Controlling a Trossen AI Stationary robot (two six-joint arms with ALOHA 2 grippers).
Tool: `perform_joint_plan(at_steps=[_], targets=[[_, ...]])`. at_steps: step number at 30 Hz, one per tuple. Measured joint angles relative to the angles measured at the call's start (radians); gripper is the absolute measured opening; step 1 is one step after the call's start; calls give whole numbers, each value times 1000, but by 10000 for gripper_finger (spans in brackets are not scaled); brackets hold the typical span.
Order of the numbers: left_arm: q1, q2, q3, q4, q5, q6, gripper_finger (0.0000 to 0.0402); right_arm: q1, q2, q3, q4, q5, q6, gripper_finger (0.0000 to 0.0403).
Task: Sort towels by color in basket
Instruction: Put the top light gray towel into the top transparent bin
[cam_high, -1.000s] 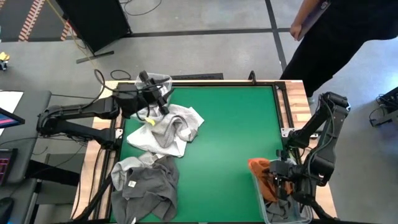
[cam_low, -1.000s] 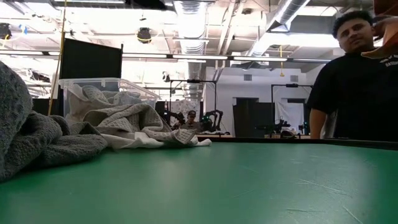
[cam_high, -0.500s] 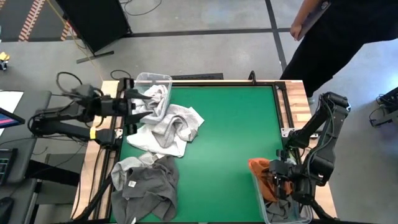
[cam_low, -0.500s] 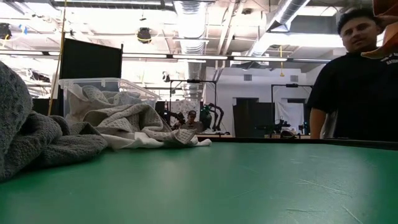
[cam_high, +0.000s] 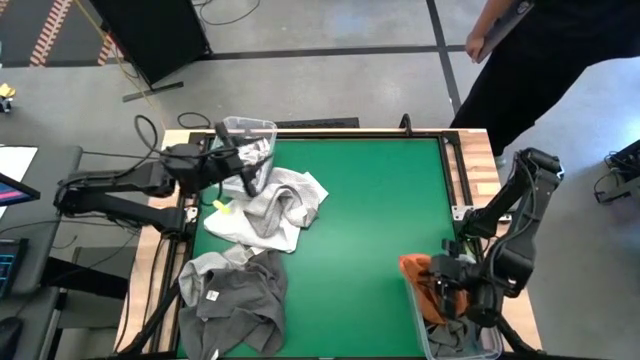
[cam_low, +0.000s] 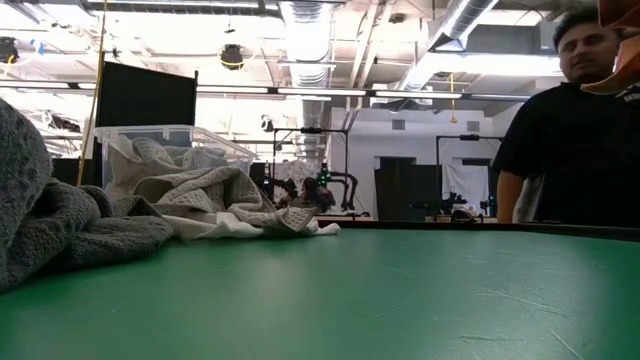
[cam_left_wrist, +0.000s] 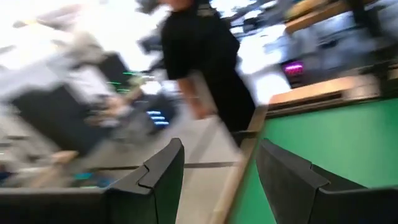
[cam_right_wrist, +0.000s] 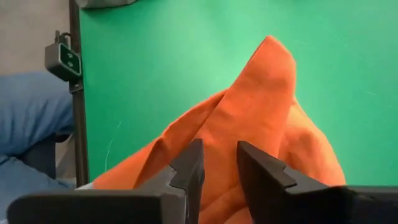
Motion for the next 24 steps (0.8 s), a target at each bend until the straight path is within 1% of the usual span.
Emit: perform_joint_plan(at_steps=[2, 4, 7, 10, 12, 14, 16, 19, 21, 24], targets=[[12, 17, 0, 105, -59, 102, 190, -6, 0, 0, 0, -1, 0, 128], [34, 31, 0, 211, -70, 216, 190, -11, 0, 0, 0, -1, -1, 128], [95, 50, 0, 346, -72, 376, 190, -11, 0, 0, 0, -2, -1, 128], [189, 65, 0, 423, -72, 457, 190, -11, 0, 0, 0, -2, 0, 128], [244, 73, 15, 408, -77, 448, 190, -11, 0, 0, 2, -2, 0, 128], [277, 73, 34, 322, -78, 377, 190, -11, 0, 0, 3, -4, 0, 128], [282, 73, 56, 216, -75, 277, 190, -11, 0, 0, 3, -5, 0, 128], [260, 71, 76, 6, -11, 138, 190, -8, 0, 0, 6, -5, 0, 128], [234, 71, 87, -155, 84, 60, 190, -7, 0, 0, 6, -5, 0, 128], [196, 73, 88, -362, 293, 11, 190, -7, 0, 0, 6, -5, -11, 128]])
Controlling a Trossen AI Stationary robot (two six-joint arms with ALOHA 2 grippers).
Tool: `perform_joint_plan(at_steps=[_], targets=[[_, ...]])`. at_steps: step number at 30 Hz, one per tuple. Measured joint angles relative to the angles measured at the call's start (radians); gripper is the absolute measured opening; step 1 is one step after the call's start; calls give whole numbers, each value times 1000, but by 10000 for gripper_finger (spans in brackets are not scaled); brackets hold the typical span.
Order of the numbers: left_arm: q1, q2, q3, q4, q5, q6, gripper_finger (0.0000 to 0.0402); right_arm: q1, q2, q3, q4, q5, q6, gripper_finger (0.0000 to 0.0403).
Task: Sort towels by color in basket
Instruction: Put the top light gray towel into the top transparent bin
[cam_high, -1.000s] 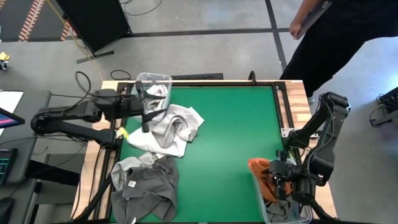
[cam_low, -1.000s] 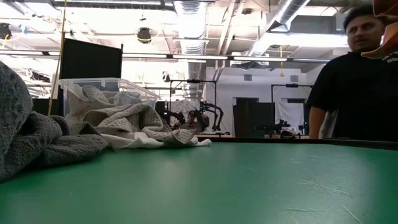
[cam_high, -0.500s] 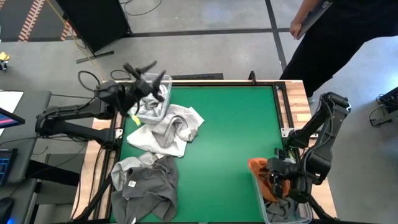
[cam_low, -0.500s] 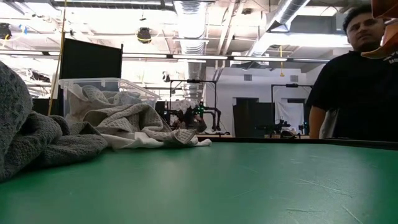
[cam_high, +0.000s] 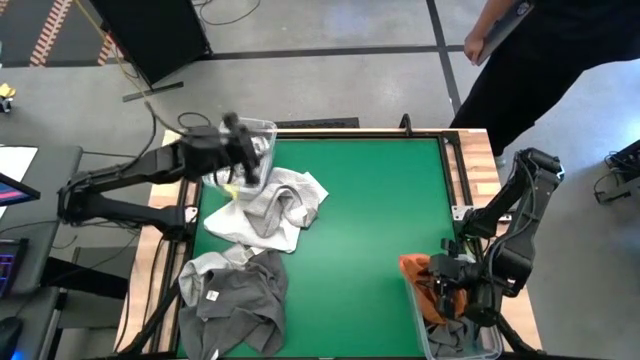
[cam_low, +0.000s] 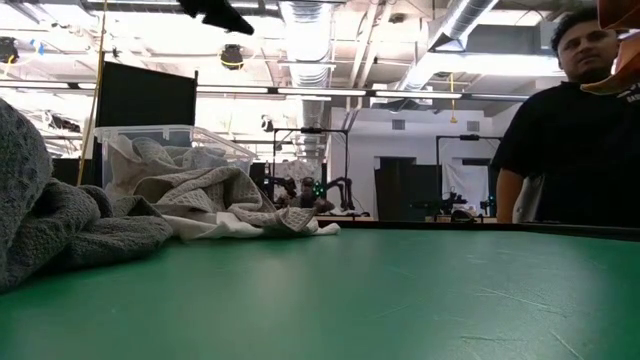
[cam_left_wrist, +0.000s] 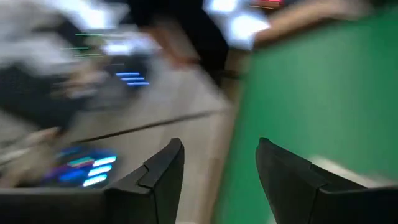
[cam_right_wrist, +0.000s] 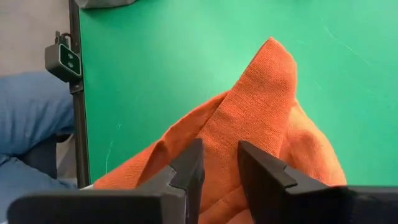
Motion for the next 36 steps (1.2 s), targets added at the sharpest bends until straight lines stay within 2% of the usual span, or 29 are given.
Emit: perform_joint_plan(at_steps=[3, 9, 17, 24, 36], targets=[[-37, 26, 0, -82, 116, -37, 190, -2, 0, 0, -2, 0, -32, 128], [-79, 98, 0, -97, 203, -77, 190, -9, 0, 0, -6, 0, -42, 128], [-91, 235, 0, -113, 265, -75, 190, 6, 0, 0, 10, -3, -35, 128], [-73, 364, 0, -152, 273, -57, 190, 32, 0, 0, 11, -59, -2, 128], [65, 559, 0, -154, 235, -35, 191, 81, 0, 0, 16, -69, 72, 128]])
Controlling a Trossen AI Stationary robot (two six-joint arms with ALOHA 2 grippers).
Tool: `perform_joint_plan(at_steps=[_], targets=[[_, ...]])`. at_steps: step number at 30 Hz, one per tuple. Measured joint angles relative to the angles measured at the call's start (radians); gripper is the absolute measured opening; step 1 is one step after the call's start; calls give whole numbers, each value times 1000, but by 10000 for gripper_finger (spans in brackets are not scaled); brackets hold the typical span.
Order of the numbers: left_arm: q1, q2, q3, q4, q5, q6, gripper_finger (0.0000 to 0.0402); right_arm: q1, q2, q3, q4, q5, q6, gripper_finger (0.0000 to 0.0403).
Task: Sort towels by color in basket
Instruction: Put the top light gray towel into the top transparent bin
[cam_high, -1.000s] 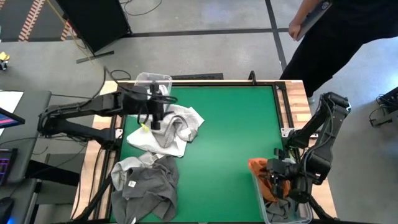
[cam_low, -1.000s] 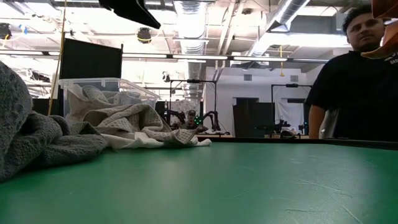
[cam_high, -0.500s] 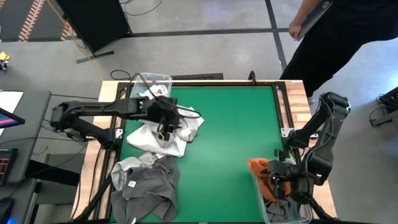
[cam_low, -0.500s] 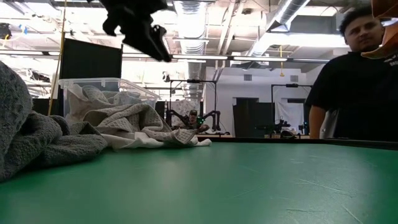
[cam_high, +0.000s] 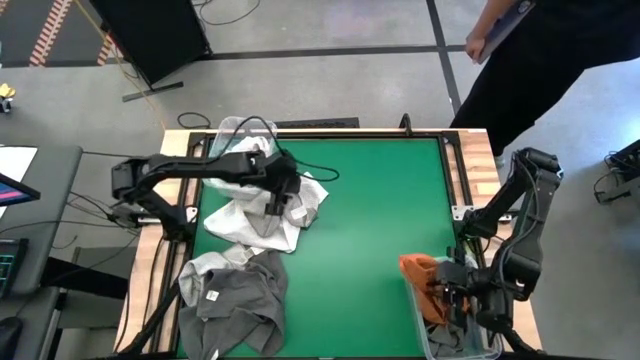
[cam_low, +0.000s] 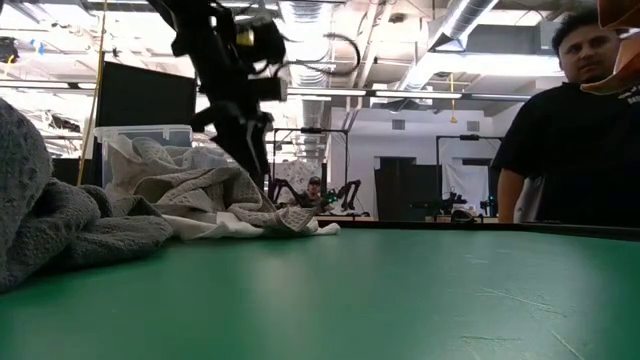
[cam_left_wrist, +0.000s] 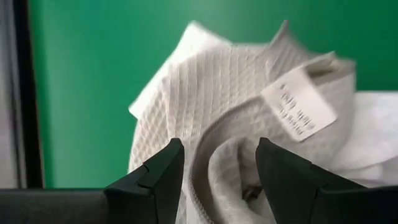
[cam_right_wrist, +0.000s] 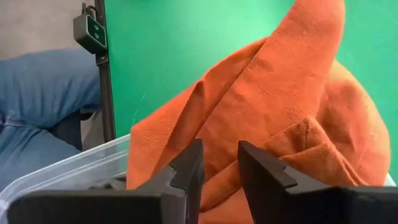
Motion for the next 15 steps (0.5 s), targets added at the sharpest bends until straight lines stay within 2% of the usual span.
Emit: perform_joint_plan(at_steps=[6, 12, 15], targets=[[35, 67, 0, -32, 22, -6, 191, 0, 0, 0, 0, 0, 0, 128], [38, 113, 0, 1, -131, 20, 191, -4, 0, 0, -1, 0, 0, 128], [38, 116, 0, 3, -168, 40, 185, -4, 0, 0, 0, 0, 0, 128]])
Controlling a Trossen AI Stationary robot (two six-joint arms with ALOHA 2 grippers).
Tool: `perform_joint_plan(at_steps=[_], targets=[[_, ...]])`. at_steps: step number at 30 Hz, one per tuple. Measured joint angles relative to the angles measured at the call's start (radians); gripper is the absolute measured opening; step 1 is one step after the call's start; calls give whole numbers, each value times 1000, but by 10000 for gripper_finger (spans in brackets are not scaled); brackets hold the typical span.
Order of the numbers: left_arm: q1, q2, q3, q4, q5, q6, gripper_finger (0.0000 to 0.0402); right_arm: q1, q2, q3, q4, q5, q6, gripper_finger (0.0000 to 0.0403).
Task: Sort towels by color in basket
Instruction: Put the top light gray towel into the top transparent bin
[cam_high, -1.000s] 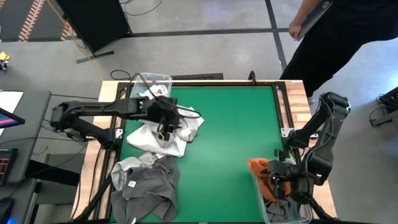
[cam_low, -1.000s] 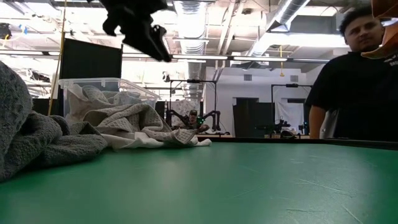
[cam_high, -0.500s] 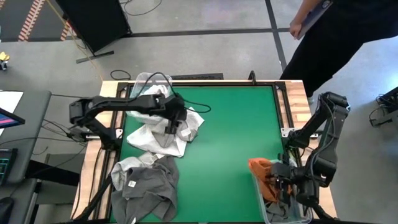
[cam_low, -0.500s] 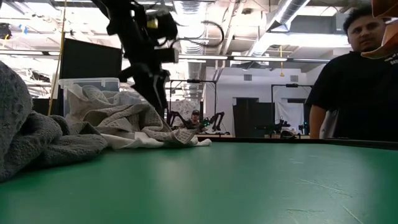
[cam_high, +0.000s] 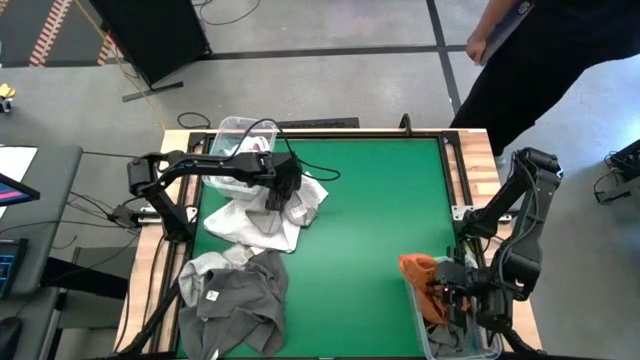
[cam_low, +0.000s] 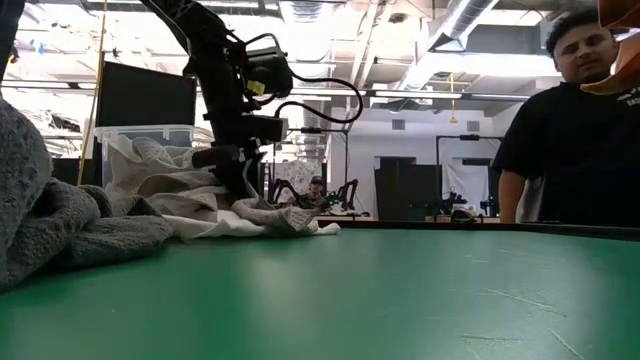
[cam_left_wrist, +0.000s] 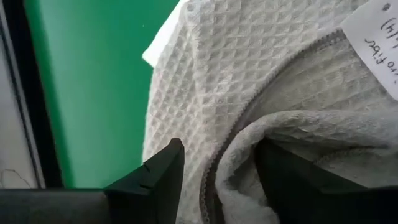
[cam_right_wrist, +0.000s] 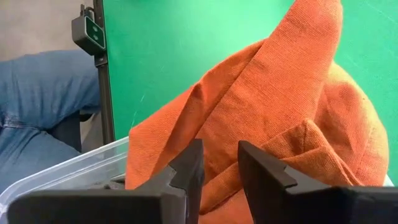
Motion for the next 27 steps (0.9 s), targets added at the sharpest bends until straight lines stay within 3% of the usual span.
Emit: perform_joint_plan(at_steps=[4, 9, 11, 19, 27], targets=[[0, -1, 0, 2, -2, 9, 145, 0, 0, 0, 1, 1, 0, 128], [-10, -3, 0, -17, -3, 39, 36, 0, 0, 0, 0, 15, -1, 128], [-18, -3, 0, -15, -3, 46, 12, 0, 0, 0, 0, 16, 0, 128], [-87, -3, 34, -21, -67, 49, 4, 0, 0, 0, 0, 16, 0, 128], [-189, -3, 216, -78, -201, 76, 2, 0, 0, 0, 0, 17, -1, 128]])
